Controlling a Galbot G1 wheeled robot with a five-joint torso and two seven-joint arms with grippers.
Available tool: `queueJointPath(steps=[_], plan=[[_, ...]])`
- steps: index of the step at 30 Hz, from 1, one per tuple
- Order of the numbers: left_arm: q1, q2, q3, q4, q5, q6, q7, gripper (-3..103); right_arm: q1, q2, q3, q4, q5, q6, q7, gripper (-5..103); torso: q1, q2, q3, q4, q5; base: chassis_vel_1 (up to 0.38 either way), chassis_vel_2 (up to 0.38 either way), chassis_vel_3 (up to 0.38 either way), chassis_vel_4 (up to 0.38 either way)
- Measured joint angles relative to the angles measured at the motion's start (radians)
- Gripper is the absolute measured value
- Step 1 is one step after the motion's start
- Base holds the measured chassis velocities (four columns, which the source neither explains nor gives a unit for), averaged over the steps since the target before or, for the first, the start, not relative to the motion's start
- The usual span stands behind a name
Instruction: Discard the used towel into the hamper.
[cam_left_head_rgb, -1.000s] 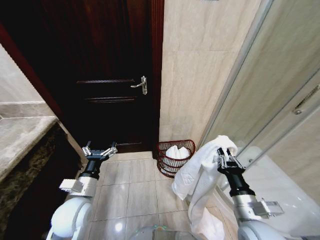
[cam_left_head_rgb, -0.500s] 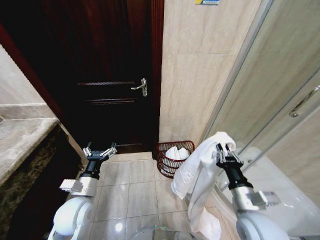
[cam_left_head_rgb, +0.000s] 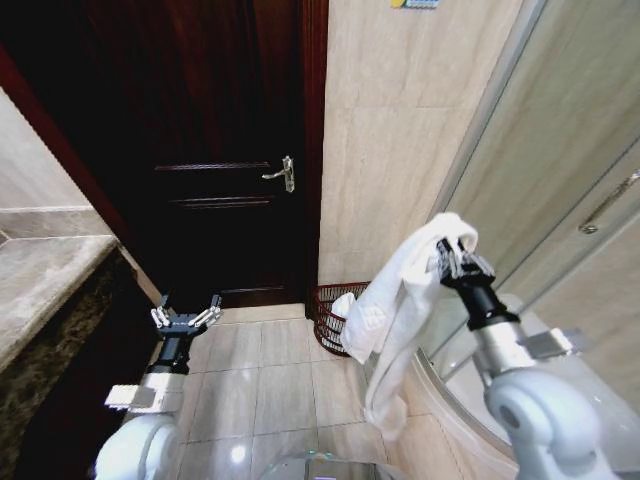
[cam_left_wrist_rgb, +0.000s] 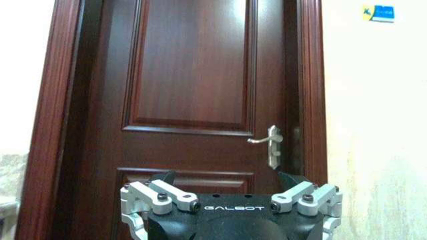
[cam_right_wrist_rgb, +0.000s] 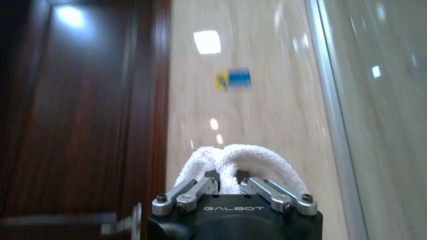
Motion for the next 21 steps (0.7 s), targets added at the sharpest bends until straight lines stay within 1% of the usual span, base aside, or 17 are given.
queueJointPath(steps=[1, 2, 5, 7, 8, 9, 10, 11, 12, 13, 14, 15, 16, 17, 19, 21], plan=[[0.004, -0.007, -0.003, 0.006, 0.0, -0.005, 0.001, 100, 0.045, -0.026, 0.009, 0.0, 0.02, 0.0, 0.001, 13, 0.0, 0.0, 0.0, 0.0001, 0.0001, 0.0, 0.0, 0.0, 0.0], [0.004, -0.007, -0.003, 0.006, 0.0, -0.005, 0.001, 100, 0.045, -0.026, 0.009, 0.0, 0.02, 0.0, 0.001, 13, 0.0, 0.0, 0.0, 0.0001, 0.0001, 0.0, 0.0, 0.0, 0.0], [0.0, -0.026, -0.009, 0.027, 0.01, -0.011, 0.002, 100, 0.176, -0.119, 0.019, 0.001, 0.11, 0.003, 0.013, 13, -0.001, -0.001, -0.001, 0.0002, -0.0005, 0.0, 0.0, 0.0, 0.0], [-0.002, -0.035, -0.008, 0.026, 0.02, 0.001, -0.003, 100, 0.253, -0.17, 0.015, -0.012, 0.165, 0.0, 0.025, 13, -0.001, -0.002, -0.001, 0.0, -0.0003, 0.0, 0.0, 0.0, 0.0], [-0.002, -0.035, -0.008, 0.026, 0.02, 0.001, -0.003, 100, 0.253, -0.17, 0.015, -0.012, 0.165, 0.0, 0.025, 13, -0.001, -0.002, -0.001, 0.0, -0.0003, 0.0, 0.0, 0.0, 0.0], [0.0, -0.037, -0.004, 0.02, 0.021, 0.012, -0.009, 100, 0.296, -0.2, 0.011, -0.032, 0.198, -0.004, 0.034, 13, -0.001, -0.002, -0.001, 0.0002, -0.0006, 0.0, 0.0, 0.0, 0.0], [0.004, -0.037, -0.002, 0.013, 0.022, 0.021, -0.012, 100, 0.326, -0.219, 0.009, -0.05, 0.224, -0.011, 0.039, 13, -0.001, -0.002, -0.001, -0.0001, 0.0002, 0.0, 0.0, 0.0, 0.0], [0.009, -0.037, -0.001, 0.009, 0.022, 0.026, -0.015, 100, 0.357, -0.238, 0.006, -0.069, 0.249, -0.018, 0.047, 13, -0.001, -0.002, -0.001, 0.0, 0.0002, 0.0, 0.0, 0.0, 0.0], [0.009, -0.037, -0.001, 0.009, 0.022, 0.026, -0.015, 100, 0.357, -0.238, 0.006, -0.069, 0.249, -0.018, 0.047, 13, -0.001, -0.002, -0.001, 0.0, 0.0002, 0.0, 0.0, 0.0, 0.0], [0.02, -0.039, -0.002, 0.005, 0.021, 0.032, -0.021, 100, 0.428, -0.274, -0.003, -0.112, 0.292, -0.027, 0.058, 13, -0.001, -0.003, -0.001, 0.0, 0.0006, 0.0, 0.0, 0.0, 0.0], [0.02, -0.039, -0.002, 0.005, 0.021, 0.032, -0.021, 100, 0.428, -0.274, -0.003, -0.112, 0.292, -0.027, 0.058, 13, -0.001, -0.003, -0.001, 0.0, 0.0006, 0.0, 0.0, 0.0, 0.0], [0.033, -0.036, -0.005, 0.005, 0.014, 0.034, -0.028, 100, 0.527, -0.331, -0.014, -0.172, 0.351, -0.037, 0.071, 13, -0.001, -0.003, -0.002, 0.0004, -0.0003, 0.0, 0.0, 0.0, 0.0], [0.037, -0.023, -0.004, 0.009, 0.005, 0.038, -0.035, 100, 0.616, -0.391, -0.025, -0.229, 0.405, -0.046, 0.088, 13, -0.002, -0.003, -0.002, 0.0003, -0.0002, 0.0, 0.0, 0.0, 0.0], [0.037, -0.023, -0.004, 0.009, 0.005, 0.038, -0.035, 100, 0.616, -0.391, -0.025, -0.229, 0.405, -0.046, 0.088, 13, -0.002, -0.003, -0.002, 0.0003, -0.0002, 0.0, 0.0, 0.0, 0.0], [0.046, -0.019, -0.005, 0.009, -0.001, 0.04, -0.036, 100, 0.714, -0.436, -0.054, -0.293, 0.459, -0.054, 0.11, 13, -0.002, -0.004, -0.002, -0.0002, -0.0003, 0.0, 0.0, 0.0, 0.0], [0.06, -0.024, -0.01, 0.0, -0.005, 0.038, -0.037, 100, 0.818, -0.459, -0.09, -0.344, 0.514, -0.077, 0.132, 13, -0.002, -0.004, -0.002, 0.0, 0.0004, 0.0, 0.0, 0.0, 0.0]])
